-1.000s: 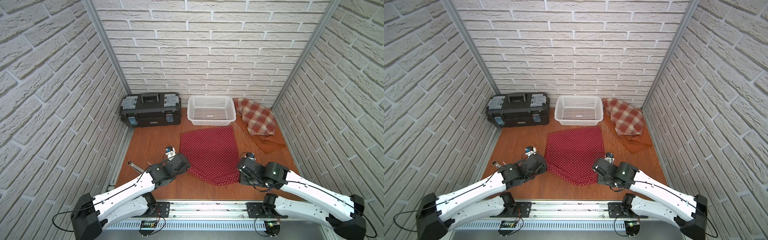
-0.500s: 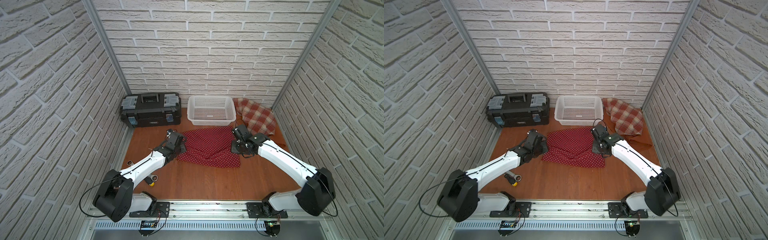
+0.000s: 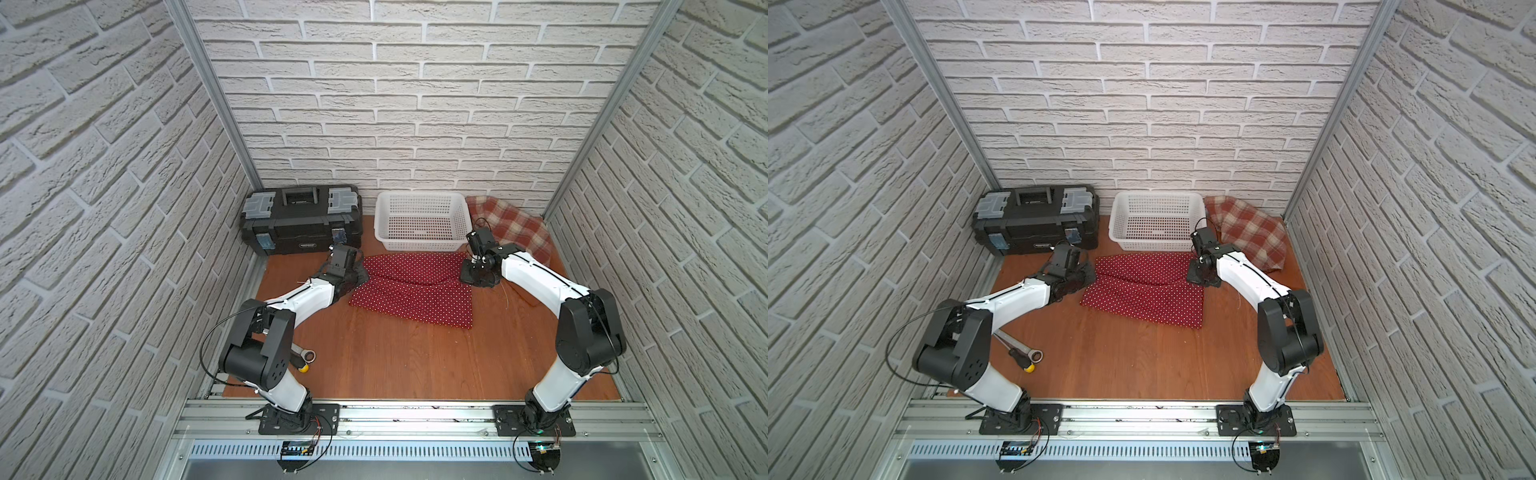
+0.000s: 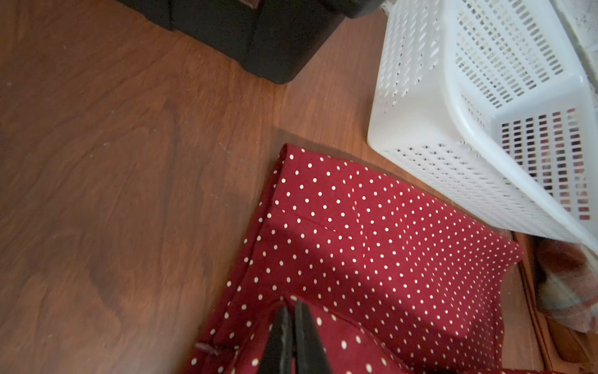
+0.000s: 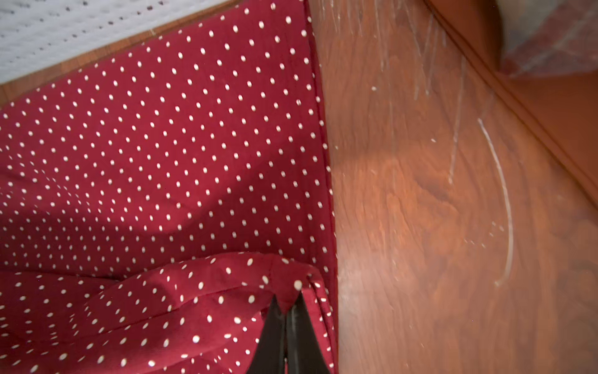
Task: Roll up the skirts
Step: Fold the skirt at the center of the board.
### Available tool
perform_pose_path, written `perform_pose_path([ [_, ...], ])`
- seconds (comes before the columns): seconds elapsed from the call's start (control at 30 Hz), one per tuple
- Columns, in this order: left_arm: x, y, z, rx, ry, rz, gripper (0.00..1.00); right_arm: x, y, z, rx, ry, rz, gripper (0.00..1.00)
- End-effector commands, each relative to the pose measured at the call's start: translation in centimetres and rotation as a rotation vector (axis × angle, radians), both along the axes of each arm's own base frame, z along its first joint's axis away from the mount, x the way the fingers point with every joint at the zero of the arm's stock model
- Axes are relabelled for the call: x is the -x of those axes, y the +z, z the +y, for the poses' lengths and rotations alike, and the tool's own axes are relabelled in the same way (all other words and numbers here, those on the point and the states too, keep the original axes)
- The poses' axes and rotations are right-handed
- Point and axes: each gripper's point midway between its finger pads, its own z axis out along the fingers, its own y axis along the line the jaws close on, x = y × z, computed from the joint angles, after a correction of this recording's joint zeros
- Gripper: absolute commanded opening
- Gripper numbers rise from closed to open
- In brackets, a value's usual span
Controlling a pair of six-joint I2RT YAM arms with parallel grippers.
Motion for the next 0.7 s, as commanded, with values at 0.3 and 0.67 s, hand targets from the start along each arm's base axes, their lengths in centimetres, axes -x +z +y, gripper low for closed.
perform_pose_path([
  [0.3,-5.7,2.8,-1.4,0.095,-0.024,-0.146,0.00,-4.5,0.4,-0.8,-0.096,-0.038,-0.084,0.02],
  [0.67,-9.8,2.1,-0.9,0.119,-0.001,-0.162,0.00,-8.1,-0.1,-2.3,-0.150,-0.085,-0.119,0.02],
])
